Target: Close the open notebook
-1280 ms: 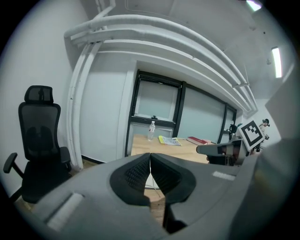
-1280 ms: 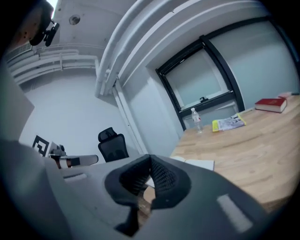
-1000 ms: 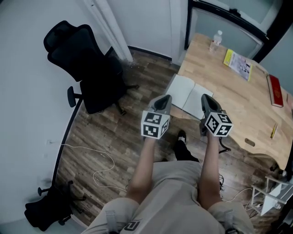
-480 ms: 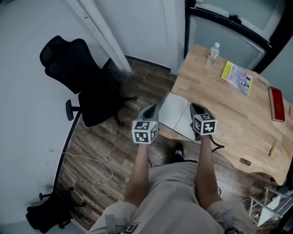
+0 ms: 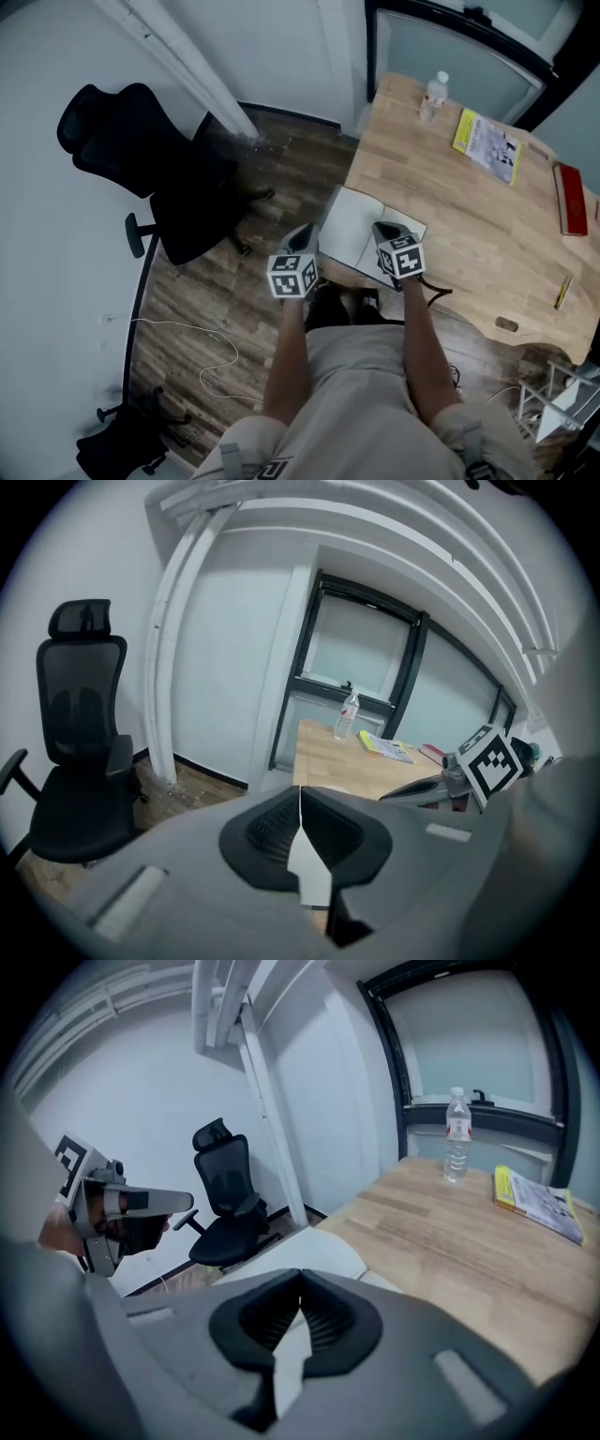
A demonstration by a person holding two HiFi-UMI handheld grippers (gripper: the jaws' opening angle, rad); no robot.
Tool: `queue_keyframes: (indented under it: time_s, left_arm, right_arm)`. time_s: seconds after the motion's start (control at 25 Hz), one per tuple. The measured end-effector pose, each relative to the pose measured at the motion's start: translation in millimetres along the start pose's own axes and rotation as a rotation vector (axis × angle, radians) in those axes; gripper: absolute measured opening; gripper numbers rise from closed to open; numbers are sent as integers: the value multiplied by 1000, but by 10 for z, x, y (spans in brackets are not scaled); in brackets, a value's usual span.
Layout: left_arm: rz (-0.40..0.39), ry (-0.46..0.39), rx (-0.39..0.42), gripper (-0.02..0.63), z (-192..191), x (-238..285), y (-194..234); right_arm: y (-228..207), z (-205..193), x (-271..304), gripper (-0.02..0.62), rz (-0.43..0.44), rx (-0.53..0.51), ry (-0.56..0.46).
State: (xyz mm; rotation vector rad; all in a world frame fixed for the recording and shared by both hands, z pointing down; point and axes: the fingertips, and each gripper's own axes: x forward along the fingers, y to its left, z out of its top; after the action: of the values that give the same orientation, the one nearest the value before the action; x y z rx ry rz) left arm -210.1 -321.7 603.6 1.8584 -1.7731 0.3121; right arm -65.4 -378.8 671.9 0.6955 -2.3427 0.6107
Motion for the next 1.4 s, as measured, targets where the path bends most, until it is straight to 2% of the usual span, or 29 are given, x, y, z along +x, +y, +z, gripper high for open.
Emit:
queue_keyframes:
  time_s: [0.2,0.44,0.64,0.88,1.0,1.08,1.28,1.4]
  left_arm:
    - [-81,80,11,11,-144,234,186]
    - [-249,202,39,11,-357,445,269]
    - [-325,271,-6,11,-614,578,477]
    - [-396,269,-129,16,-738,731,645]
    - [-448,277,-198,109,-793,820,645]
    - [-469,293,-238,148,-855,891,616]
    - [-502,320,-378,170,-1006,972,603]
    - [-534,333,-406,176,-1084,1031,568]
  right_arm:
    - [139,-203,261,2,-36,3,95]
    - [198,-335,445,2,-111,32,198]
    - [188,-412,576,2,-186,133,186]
    - [178,-472,641,2,-250,169,130]
    - [172,-474,664,2,-282,172,100]
    - [163,-481,671,2,-308,174,95]
    - [172,-503,683,2,-346,197,94]
    - [156,-492,691,2,-360,210,87]
